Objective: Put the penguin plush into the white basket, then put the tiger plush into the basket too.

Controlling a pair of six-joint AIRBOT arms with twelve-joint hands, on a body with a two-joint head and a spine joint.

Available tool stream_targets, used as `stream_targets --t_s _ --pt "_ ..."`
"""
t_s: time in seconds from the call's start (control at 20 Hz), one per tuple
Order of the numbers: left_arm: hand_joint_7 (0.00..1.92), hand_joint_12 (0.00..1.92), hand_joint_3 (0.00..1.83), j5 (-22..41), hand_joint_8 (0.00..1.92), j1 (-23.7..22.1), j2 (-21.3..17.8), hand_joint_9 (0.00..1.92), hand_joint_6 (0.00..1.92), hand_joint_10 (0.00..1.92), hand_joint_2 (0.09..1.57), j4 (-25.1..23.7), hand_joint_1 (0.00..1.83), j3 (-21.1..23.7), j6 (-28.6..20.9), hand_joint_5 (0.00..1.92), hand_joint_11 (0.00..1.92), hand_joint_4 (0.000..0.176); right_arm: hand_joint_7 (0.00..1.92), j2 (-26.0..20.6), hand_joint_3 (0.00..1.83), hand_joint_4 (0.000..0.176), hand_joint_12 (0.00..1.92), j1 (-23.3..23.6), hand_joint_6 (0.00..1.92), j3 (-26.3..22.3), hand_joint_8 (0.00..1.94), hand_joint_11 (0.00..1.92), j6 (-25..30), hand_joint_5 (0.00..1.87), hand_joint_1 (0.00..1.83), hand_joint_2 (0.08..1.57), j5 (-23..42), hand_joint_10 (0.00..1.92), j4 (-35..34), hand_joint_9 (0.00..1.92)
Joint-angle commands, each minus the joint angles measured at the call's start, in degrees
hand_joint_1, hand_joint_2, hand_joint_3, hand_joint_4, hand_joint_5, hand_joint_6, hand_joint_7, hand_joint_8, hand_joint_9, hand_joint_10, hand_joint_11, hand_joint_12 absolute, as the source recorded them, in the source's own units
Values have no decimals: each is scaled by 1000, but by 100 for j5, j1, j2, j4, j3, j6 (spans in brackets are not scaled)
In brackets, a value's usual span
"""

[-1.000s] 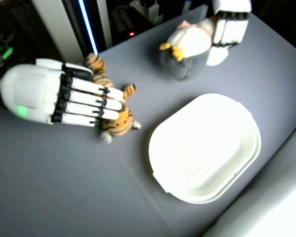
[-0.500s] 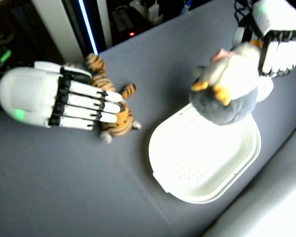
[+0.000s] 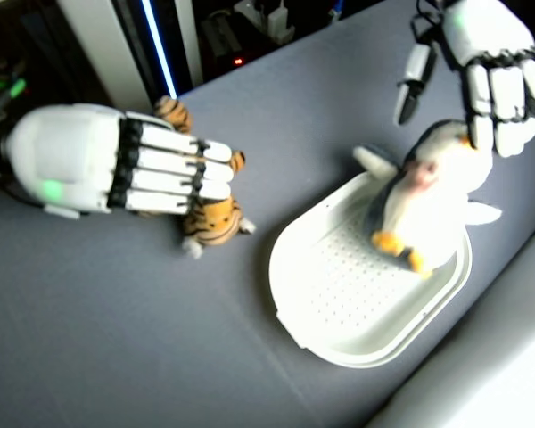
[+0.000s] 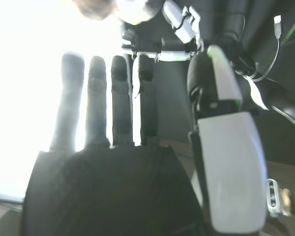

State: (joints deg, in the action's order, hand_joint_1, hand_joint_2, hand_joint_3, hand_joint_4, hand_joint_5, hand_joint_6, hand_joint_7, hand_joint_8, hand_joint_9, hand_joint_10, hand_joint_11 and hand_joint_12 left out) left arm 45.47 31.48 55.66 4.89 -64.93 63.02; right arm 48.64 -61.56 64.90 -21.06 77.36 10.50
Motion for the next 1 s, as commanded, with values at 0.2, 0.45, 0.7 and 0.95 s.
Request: stream_targets --t_s 0.2,0.45,0.7,0.95 --pt "119 488 0 1748 1 658 -700 150 1 1 897 -183 965 623 -164 50 0 176 324 -349 0 126 69 119 0 -324 0 313 26 447 995 1106 328 0 630 306" --pt "143 304 0 1601 7 886 -759 91 3 3 861 -97 1024 701 -193 88 0 173 281 -321 0 141 71 185 0 -285 1 352 244 354 1018 1086 -708 2 1155 309" --pt "145 346 6 1664 0 958 -735 86 2 2 887 -59 1026 699 -266 101 0 171 245 -55 1 134 62 430 7 -81 0 347 492 363 1054 1071 -1543 0 1718 273" --pt "150 332 2 1659 1 984 -719 97 3 2 910 -27 1002 696 -312 105 0 175 587 350 4 9 671 622 20 244 17 511 476 700 1235 1141 -2267 101 1860 780"
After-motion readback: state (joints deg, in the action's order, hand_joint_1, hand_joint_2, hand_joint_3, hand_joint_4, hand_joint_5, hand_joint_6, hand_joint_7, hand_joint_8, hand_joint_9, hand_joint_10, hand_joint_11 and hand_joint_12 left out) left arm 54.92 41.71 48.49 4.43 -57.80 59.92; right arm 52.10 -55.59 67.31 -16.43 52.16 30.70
